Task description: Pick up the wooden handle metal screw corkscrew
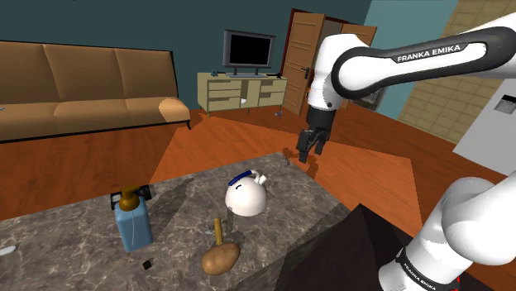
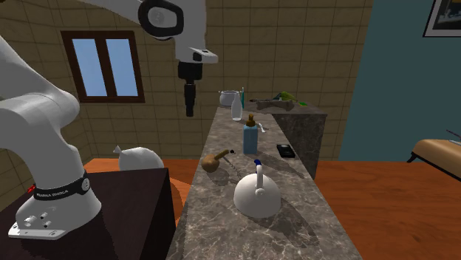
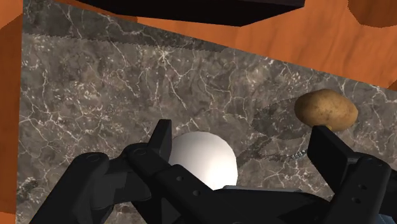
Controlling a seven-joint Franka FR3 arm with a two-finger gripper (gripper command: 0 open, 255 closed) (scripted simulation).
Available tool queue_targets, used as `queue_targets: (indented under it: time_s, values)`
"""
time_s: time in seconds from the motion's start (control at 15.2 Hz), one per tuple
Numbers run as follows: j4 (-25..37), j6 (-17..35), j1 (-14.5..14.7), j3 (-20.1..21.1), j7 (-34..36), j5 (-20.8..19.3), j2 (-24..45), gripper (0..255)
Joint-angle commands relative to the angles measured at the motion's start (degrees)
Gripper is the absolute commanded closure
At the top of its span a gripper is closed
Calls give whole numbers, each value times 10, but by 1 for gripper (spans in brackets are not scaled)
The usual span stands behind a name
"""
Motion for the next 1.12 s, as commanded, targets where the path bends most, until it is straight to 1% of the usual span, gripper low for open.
queue_targets:
  time_s: [0.0, 0.46, 0.79, 1.06]
  values:
    - [11, 27, 4, 12, 9, 1, 41, 0]
    - [62, 113, 20, 50, 50, -14, 191, 0]
    - [119, 157, 35, 67, 86, -41, 304, 0]
    - [177, 179, 53, 72, 114, -69, 395, 0]
